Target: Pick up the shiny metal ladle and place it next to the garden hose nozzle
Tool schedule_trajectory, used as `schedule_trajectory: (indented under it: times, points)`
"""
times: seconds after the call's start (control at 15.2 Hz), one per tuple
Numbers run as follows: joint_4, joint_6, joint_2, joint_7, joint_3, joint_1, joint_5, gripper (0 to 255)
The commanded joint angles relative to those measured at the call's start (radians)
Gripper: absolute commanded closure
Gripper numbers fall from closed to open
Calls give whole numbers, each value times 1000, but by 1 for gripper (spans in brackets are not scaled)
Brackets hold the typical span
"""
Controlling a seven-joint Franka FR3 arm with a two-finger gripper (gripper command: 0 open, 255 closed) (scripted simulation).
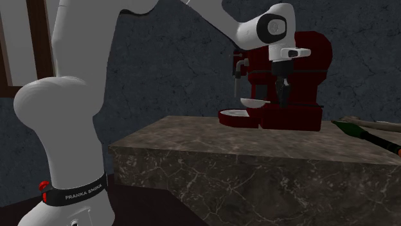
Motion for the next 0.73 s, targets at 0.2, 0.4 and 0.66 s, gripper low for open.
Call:
schedule_trajectory:
  times: [0.2,0.4,0.66]
  points:
    - [267,-90,178,-47,-18,-22,-8,255]
    - [235,-53,183,-47,-19,-22,-9,255]
    - [198,-5,195,-47,-19,-23,-10,255]
